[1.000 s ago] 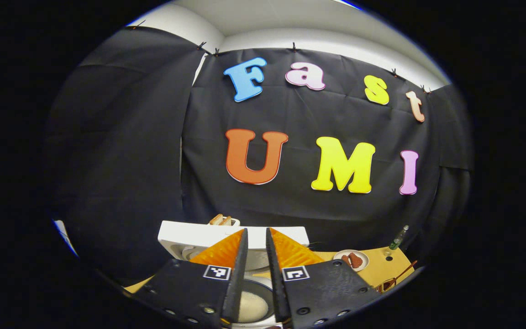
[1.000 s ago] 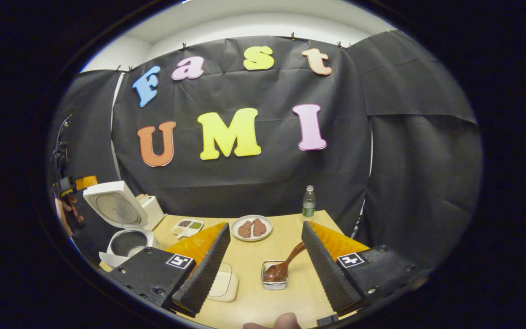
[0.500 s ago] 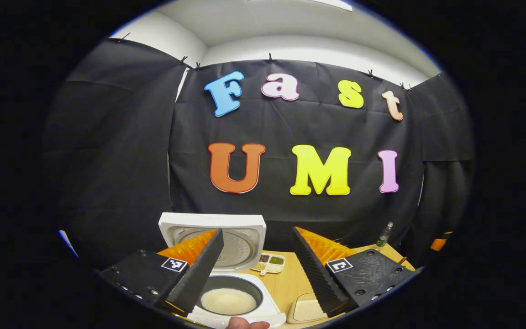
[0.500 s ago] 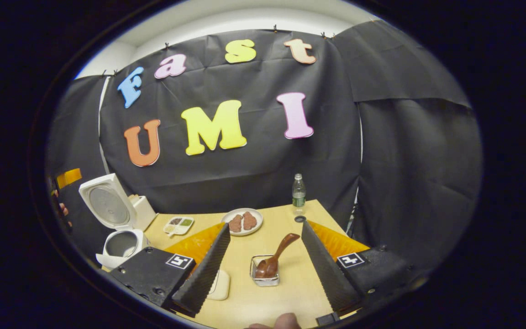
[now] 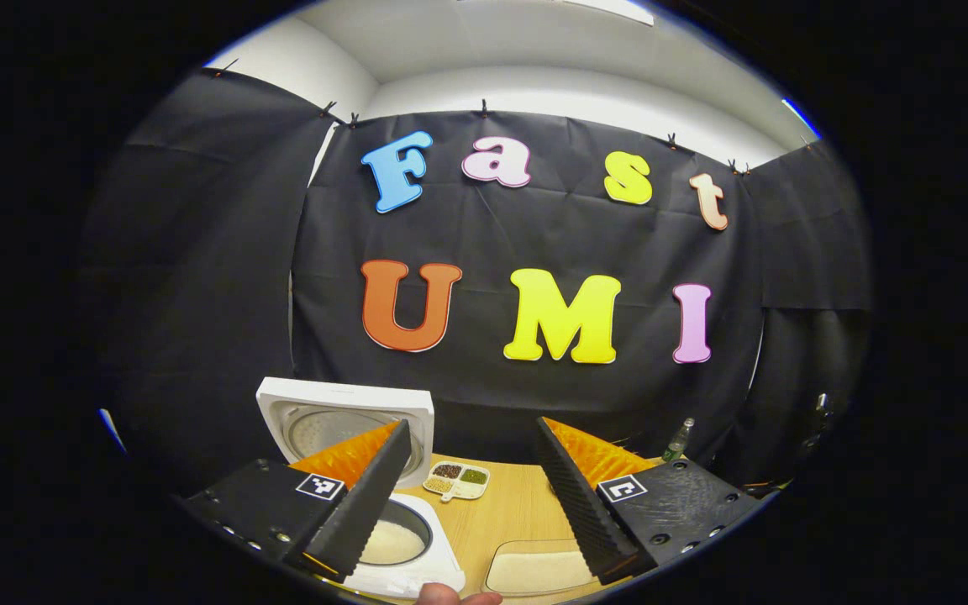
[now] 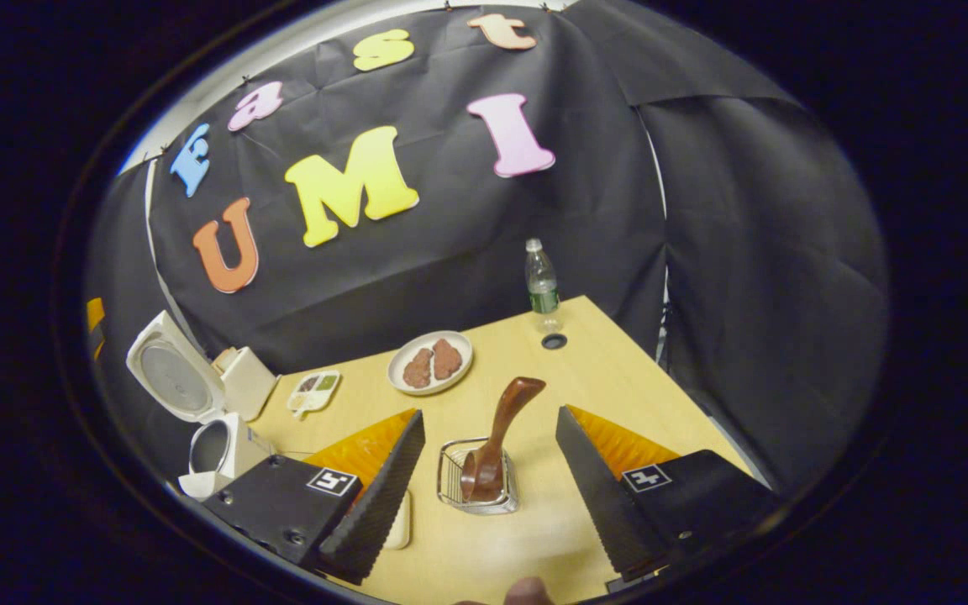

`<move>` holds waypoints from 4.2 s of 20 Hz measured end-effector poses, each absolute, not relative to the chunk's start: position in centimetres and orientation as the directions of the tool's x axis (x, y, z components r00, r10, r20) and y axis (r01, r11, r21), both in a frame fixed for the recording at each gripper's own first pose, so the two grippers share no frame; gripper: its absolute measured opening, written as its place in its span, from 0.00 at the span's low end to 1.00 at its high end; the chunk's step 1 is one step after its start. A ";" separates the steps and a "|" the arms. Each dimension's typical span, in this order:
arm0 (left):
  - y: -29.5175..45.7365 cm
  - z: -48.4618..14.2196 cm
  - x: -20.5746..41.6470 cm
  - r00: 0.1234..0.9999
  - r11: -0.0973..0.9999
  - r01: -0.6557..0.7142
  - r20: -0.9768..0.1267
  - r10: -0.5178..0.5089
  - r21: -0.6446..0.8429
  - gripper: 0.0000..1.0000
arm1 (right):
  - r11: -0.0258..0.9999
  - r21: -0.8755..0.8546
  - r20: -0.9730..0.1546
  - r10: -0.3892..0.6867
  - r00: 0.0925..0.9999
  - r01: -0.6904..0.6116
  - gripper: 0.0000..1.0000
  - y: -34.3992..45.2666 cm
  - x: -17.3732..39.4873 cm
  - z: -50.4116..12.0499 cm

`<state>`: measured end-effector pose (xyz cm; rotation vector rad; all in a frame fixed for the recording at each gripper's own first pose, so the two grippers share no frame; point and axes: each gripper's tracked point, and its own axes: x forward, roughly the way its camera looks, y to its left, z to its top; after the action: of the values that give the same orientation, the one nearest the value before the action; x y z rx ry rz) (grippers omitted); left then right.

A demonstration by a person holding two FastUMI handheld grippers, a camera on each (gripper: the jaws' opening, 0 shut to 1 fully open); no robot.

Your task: Close the left gripper, press the button to open the rice cooker; take a wooden spoon from the chopstick holder with the right hand, scoop a spoonful of rice and pour it into the rice cooker, then put the wooden spoon back into the chopstick holder.

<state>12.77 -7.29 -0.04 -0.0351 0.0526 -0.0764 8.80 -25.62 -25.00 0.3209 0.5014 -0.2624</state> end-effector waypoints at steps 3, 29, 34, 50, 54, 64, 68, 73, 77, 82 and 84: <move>-7.8 -1.1 13.5 0.996 0.998 0.047 -0.080 -0.050 -0.038 0.94 | 0.914 0.247 -0.564 -0.134 0.815 0.321 0.98 -26.6 11.0 -28.3; 2.2 -5.0 10.2 0.981 0.996 0.075 -0.177 -0.083 -0.055 0.94 | 0.939 0.145 -0.466 -0.214 0.858 0.313 0.11 -18.4 12.1 -21.1; 4.6 -5.1 8.6 0.982 0.992 0.098 -0.156 -0.110 -0.078 0.94 | 0.979 0.091 -0.423 -0.129 0.897 0.183 0.11 -9.0 10.1 -19.3; 9.6 -8.0 3.2 0.966 0.999 0.004 -0.259 -0.016 -0.047 0.94 | 0.995 -0.050 -0.539 -0.097 0.836 0.083 0.11 -0.4 14.1 -34.3; 10.6 -8.5 2.9 0.961 0.998 -0.024 -0.276 0.009 -0.050 0.94 | 0.998 0.023 -0.550 -0.034 0.834 0.056 0.11 2.9 14.8 -34.9; 10.5 -8.2 2.9 0.961 0.998 -0.035 -0.275 0.020 -0.053 0.94 | 0.863 0.472 -0.591 0.159 0.791 0.179 0.11 4.9 13.7 -34.6; 9.2 -8.4 3.4 0.959 0.999 -0.012 -0.284 -0.001 -0.046 0.94 | 0.710 0.658 -0.537 0.212 0.816 0.249 0.11 2.0 12.8 -34.1; 7.2 -7.9 4.1 0.958 0.999 0.035 -0.285 -0.037 -0.013 0.94 | 0.561 0.779 -0.453 0.196 0.869 0.279 0.10 -1.8 12.0 -32.5; 5.3 -7.6 4.8 0.962 0.998 0.056 -0.266 -0.065 -0.041 0.94 | 0.406 0.872 -0.369 0.177 0.912 0.274 0.11 -4.0 11.6 -29.7; 5.0 -7.4 5.2 0.964 0.996 0.063 -0.254 -0.076 -0.058 0.94 | 0.343 0.918 -0.265 0.160 0.951 0.198 0.11 -5.3 11.2 -24.0; 5.3 -7.4 5.0 0.966 0.997 0.059 -0.248 -0.072 -0.057 0.94 | 0.352 0.922 -0.230 0.169 0.958 0.160 0.10 -4.6 11.5 -21.7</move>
<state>5.04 5.33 -7.42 -0.0493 0.2530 -0.0662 11.48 -4.59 -21.65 1.2167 0.3085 0.0062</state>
